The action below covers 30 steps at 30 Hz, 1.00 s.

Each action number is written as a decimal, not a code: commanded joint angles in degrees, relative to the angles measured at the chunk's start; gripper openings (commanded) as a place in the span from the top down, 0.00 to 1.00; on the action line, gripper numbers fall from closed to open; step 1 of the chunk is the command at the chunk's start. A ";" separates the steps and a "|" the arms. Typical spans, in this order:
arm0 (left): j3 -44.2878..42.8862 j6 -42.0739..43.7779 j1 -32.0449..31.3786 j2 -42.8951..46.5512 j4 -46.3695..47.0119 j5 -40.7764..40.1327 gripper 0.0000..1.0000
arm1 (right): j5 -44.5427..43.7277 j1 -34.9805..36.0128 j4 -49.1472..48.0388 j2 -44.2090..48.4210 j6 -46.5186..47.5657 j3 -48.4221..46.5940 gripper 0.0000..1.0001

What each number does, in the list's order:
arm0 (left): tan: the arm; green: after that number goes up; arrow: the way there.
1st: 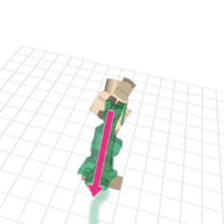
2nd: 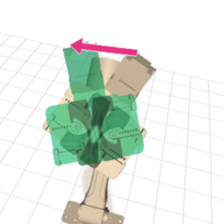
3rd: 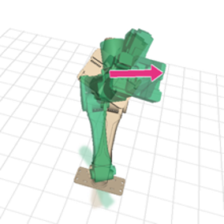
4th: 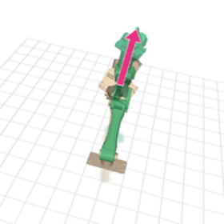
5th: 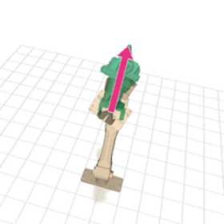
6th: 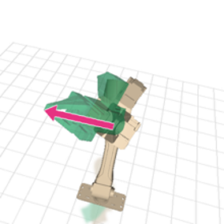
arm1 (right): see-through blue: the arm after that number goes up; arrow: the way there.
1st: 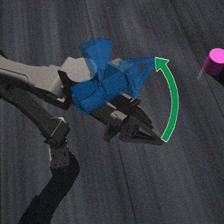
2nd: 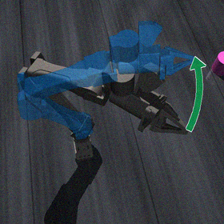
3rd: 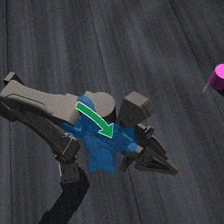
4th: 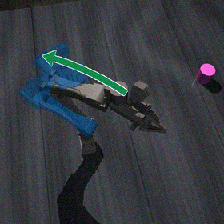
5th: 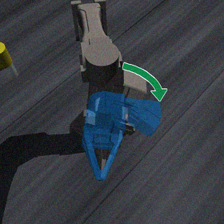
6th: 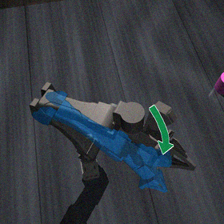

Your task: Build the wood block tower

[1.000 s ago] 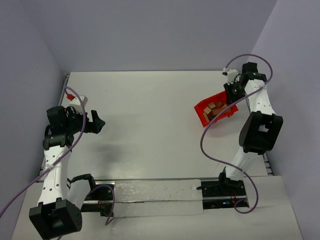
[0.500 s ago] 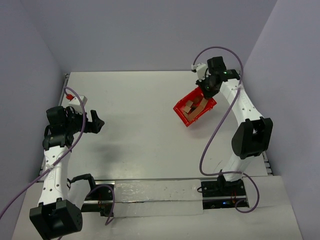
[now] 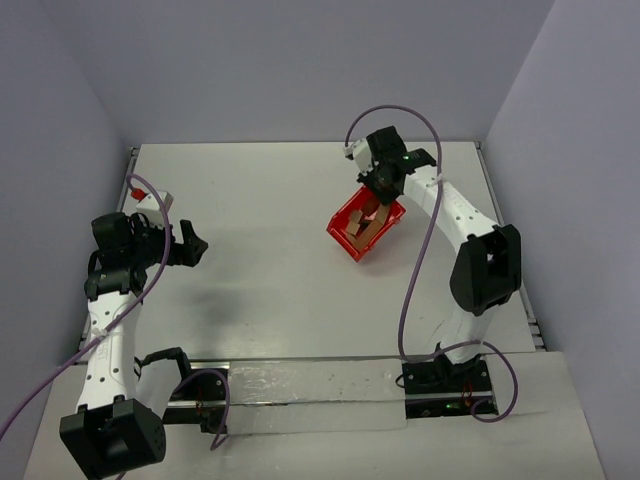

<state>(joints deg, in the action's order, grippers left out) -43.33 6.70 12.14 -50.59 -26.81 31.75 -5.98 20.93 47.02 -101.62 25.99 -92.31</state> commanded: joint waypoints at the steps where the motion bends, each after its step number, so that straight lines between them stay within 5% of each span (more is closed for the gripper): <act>1: -1.76 0.51 0.60 0.14 1.06 0.77 0.01 | -3.43 2.13 -5.30 0.35 -1.46 1.48 1.00; 16: -1.77 0.67 0.69 -0.48 1.14 0.97 0.01 | -22.92 13.58 -13.30 2.71 2.00 4.77 1.00; 30: -1.68 0.67 0.69 -0.19 1.16 1.22 0.01 | -25.73 17.05 -12.38 3.10 2.33 3.19 0.88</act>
<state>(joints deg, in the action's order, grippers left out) -43.33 6.70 12.43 -50.92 -26.81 31.75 -28.75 36.86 37.69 -102.41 28.17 -86.98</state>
